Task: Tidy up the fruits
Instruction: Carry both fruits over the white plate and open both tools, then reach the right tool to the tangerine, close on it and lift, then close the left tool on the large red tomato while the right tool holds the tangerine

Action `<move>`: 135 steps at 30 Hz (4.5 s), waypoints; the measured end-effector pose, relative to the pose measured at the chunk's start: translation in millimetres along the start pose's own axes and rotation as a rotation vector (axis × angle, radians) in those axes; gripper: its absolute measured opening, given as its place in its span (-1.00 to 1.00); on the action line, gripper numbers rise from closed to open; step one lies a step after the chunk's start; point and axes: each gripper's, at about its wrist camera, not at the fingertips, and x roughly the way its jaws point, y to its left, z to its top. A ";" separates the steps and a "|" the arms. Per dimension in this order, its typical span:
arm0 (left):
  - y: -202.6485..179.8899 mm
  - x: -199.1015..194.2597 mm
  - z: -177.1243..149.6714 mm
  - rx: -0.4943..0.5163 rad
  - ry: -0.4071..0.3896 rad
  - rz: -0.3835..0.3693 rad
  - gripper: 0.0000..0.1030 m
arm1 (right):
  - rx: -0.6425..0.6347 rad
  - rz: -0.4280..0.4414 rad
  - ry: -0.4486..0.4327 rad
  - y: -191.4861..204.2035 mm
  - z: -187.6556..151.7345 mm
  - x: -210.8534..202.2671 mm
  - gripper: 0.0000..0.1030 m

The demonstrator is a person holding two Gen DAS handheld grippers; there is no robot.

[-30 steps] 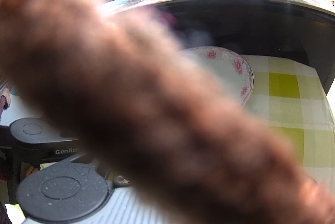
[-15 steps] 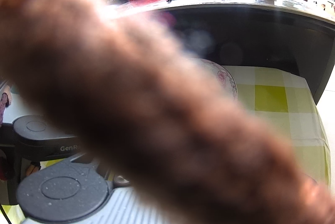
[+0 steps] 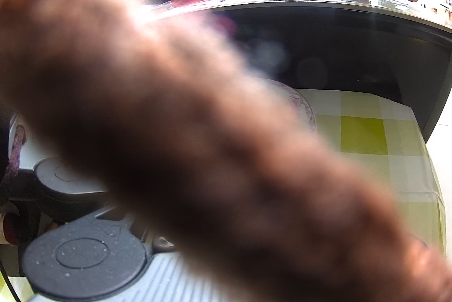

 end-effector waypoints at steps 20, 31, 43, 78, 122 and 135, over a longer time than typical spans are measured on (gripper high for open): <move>45.3 -40.0 26.4 -0.145 -0.123 0.093 0.34 | 0.055 0.068 -0.014 4.8 1.4 -15.9 -0.44; 62.0 -71.8 -23.6 -0.124 0.006 0.146 0.49 | 0.037 0.217 0.088 37.5 -18.1 -7.0 -0.44; 72.4 -79.1 -53.6 -0.056 0.095 0.093 0.54 | 0.053 0.183 0.031 65.6 -19.6 24.6 -0.17; 78.8 -55.3 -77.9 0.124 0.132 0.066 0.54 | 0.358 -0.073 -0.197 100.8 -26.0 69.8 -0.02; 55.7 -42.7 -65.0 -0.012 0.102 0.065 -0.02 | -0.006 0.004 0.099 29.3 -59.3 -21.7 -0.33; 3.8 -59.3 -85.0 0.047 0.136 0.016 -0.01 | -0.070 0.009 0.117 28.1 -69.5 -28.2 -0.33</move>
